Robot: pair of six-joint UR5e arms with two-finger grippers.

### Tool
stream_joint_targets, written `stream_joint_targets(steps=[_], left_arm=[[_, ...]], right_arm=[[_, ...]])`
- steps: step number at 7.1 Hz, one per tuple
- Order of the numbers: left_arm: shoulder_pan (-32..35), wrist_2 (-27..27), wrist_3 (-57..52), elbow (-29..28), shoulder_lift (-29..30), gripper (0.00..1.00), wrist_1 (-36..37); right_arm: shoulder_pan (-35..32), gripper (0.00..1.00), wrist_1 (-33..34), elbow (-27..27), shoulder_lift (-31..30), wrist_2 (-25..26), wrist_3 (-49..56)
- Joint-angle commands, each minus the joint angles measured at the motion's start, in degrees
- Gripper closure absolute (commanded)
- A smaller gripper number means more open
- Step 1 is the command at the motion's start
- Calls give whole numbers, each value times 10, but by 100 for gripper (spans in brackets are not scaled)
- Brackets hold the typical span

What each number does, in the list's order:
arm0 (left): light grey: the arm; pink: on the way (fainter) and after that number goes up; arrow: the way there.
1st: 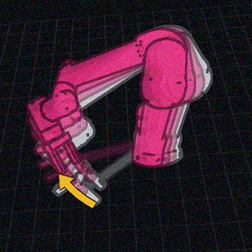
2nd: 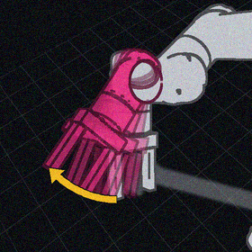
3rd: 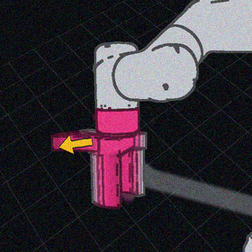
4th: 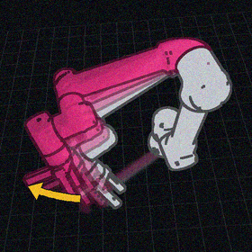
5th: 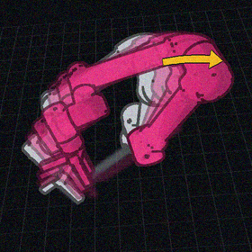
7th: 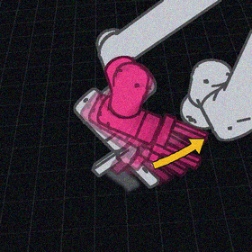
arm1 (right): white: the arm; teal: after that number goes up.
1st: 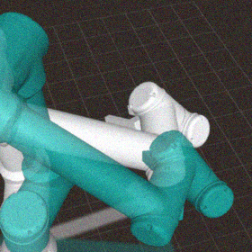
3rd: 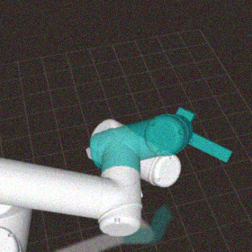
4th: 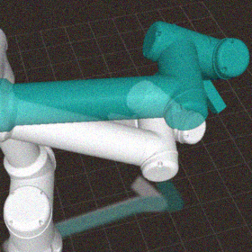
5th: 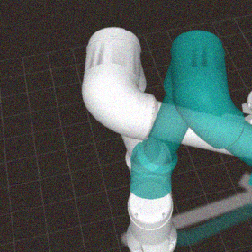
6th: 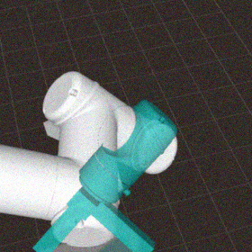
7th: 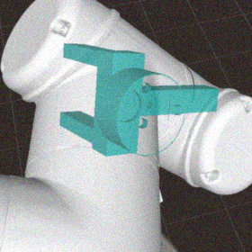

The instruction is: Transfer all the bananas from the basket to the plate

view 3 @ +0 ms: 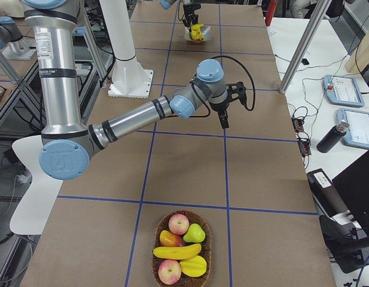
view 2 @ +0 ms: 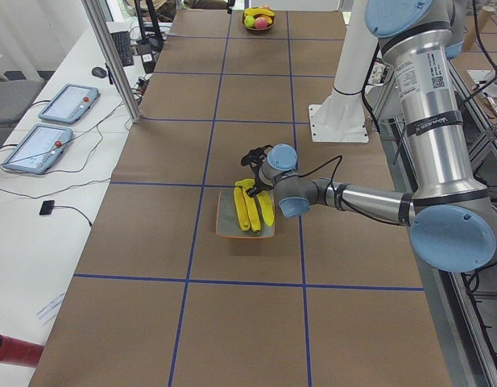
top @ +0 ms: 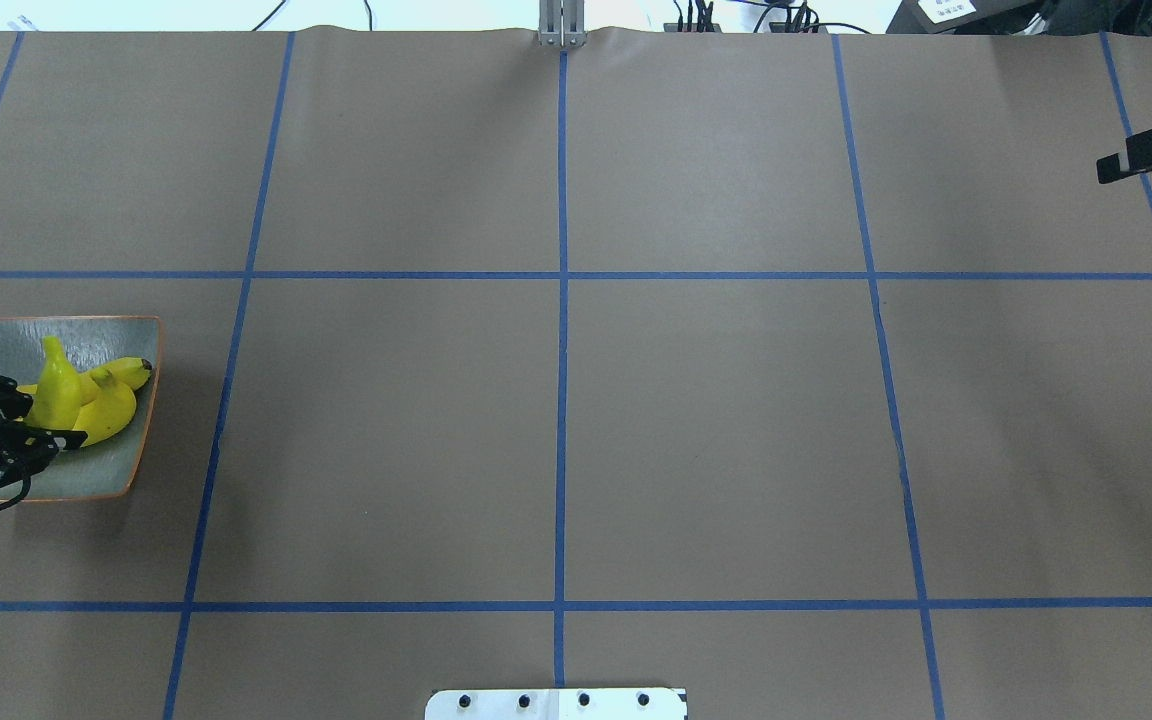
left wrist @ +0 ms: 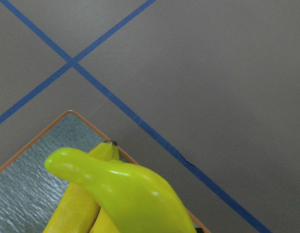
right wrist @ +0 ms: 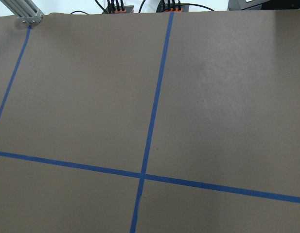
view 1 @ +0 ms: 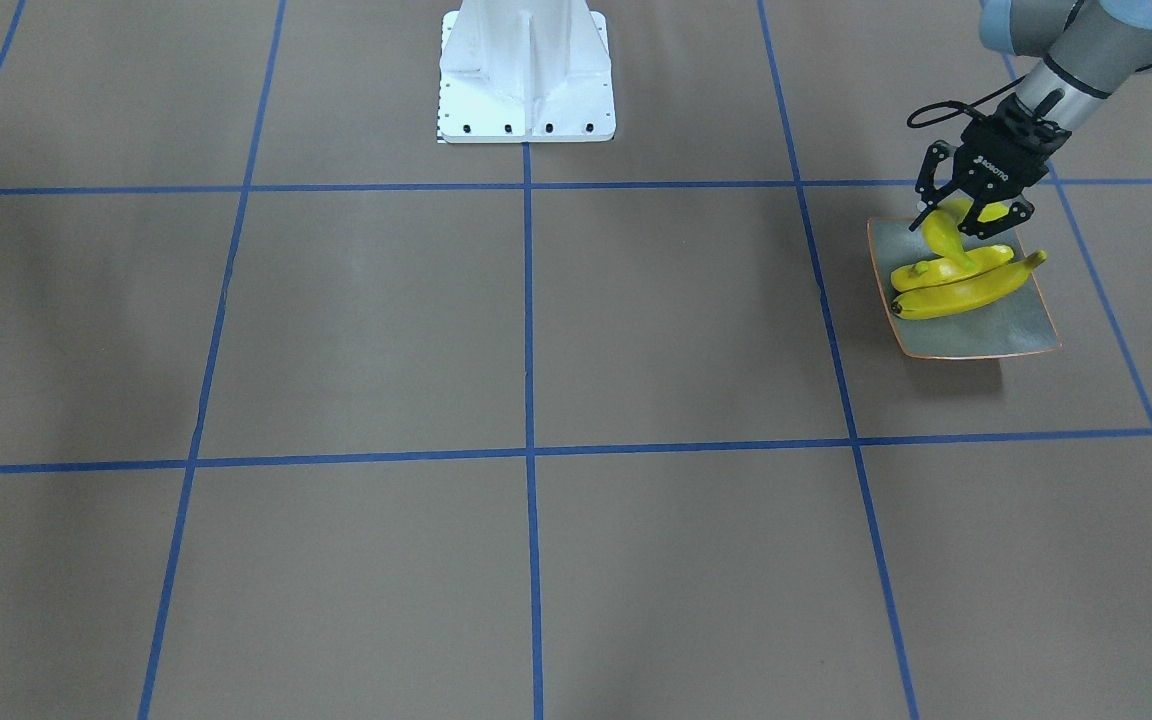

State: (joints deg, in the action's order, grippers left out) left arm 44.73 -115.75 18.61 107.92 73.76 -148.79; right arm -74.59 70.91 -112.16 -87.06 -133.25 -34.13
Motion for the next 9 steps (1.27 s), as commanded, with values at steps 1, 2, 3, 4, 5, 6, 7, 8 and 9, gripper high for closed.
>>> stream_joint_targets(steps=[1, 2, 3, 4, 5, 6, 7, 8, 9], left_arm=[[-2, 0, 0, -11, 9, 61, -2], [-2, -1, 1, -13, 14, 22, -3], [-2, -1, 5, -14, 18, 1, -3], [-1, -2, 9, -15, 27, 1, -3], [-1, -2, 10, -13, 30, 1, -3], [0, -3, 10, -10, 41, 1, -3], [6, -4, 13, 2, 48, 1, -3], [18, -8, 40, 4, 55, 1, -3], [22, -8, 54, 5, 58, 1, -4]], right_arm=[[-10, 0, 0, 2, -14, 0, 15], [-19, 0, 8, 1, -19, 0, 24], [-22, 0, 12, 2, -21, 0, 30], [-25, 0, 18, 2, -21, 0, 30], [-27, 0, 26, 2, -21, 2, 30], [-30, 0, 35, 1, -22, 6, 31], [-37, 0, 36, -4, -37, 11, 39], [-51, 0, 36, -6, -51, 28, 70], [-56, 0, 36, -6, -62, 60, 79]])
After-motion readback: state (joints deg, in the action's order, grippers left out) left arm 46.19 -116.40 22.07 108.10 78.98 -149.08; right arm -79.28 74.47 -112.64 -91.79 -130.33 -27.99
